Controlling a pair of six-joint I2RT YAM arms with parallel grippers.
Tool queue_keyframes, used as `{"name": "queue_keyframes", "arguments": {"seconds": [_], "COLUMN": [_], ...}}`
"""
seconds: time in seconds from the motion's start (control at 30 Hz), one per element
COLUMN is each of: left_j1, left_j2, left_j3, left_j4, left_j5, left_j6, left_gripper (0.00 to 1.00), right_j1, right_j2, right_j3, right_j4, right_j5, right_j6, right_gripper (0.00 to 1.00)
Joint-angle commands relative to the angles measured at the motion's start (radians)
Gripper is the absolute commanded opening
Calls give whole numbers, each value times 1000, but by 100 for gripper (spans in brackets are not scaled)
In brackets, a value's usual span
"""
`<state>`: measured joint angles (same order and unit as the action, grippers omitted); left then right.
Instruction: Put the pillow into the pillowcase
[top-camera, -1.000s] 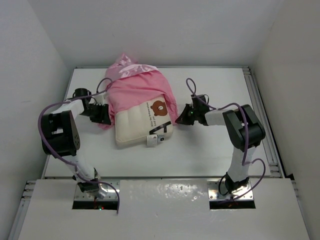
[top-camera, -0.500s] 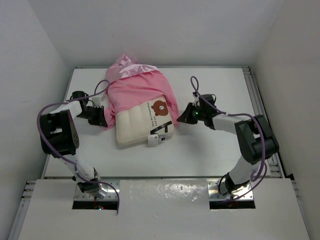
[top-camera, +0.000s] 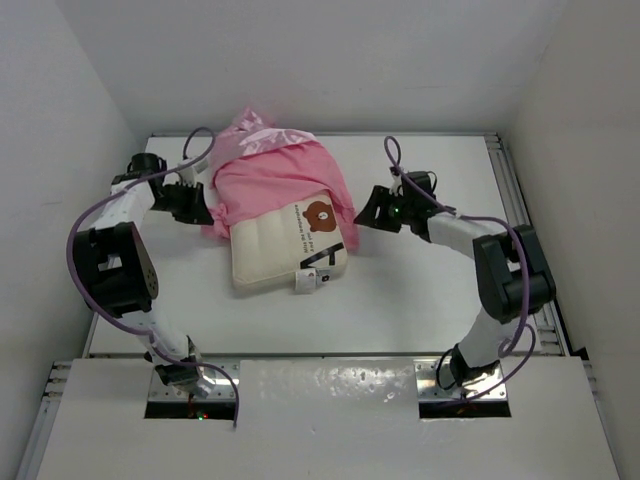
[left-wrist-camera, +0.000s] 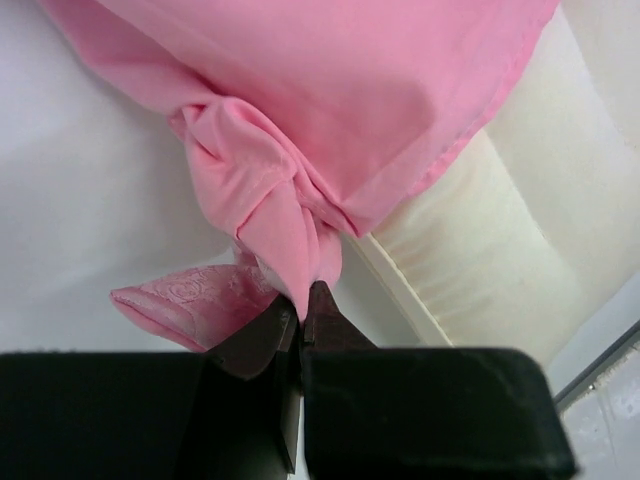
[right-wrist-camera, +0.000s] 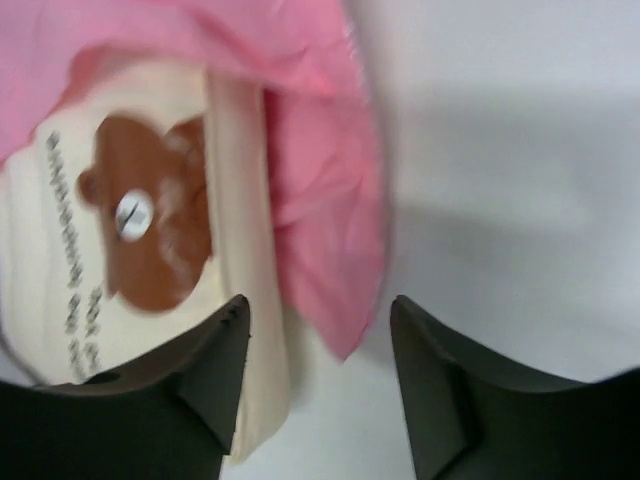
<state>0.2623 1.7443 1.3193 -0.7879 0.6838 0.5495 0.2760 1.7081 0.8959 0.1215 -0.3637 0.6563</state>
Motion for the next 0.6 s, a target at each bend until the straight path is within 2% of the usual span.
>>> {"name": "queue_keyframes", "arguments": {"seconds": [0.0,0.07,0.2,0.33,0.47,0.5,0.57], "left_j1": [-6,-9,-14,-14,-15,-17,-17], "left_j2": [-14,-12,-17,-25,-35,-35,-34], "left_j3": [-34,-48,-69,-80,-86,-89,-85], "left_j4": [-5,2,16,32,52,53,52], "left_j5": [14,16,11,10,14,23,32], "left_j6": [20,12,-2,-20,-39,-42,-49], "left_gripper": [0,0,0,0,0,0,0], "right_j1": [-6,-4,2,23,57,57,51], "right_j2": [108,210,347,398,374,369,366], "right_j3": [132,228,349,333,212,187,108], "right_j4": [-86,-117,-178,-163,-47,25,116], "right_j5": [137,132,80,-13,-105,-130,-197], "right_j6": [-70,-78,-78,-41,9,63,158], "right_gripper": [59,63,63,56,36,22,0]}}
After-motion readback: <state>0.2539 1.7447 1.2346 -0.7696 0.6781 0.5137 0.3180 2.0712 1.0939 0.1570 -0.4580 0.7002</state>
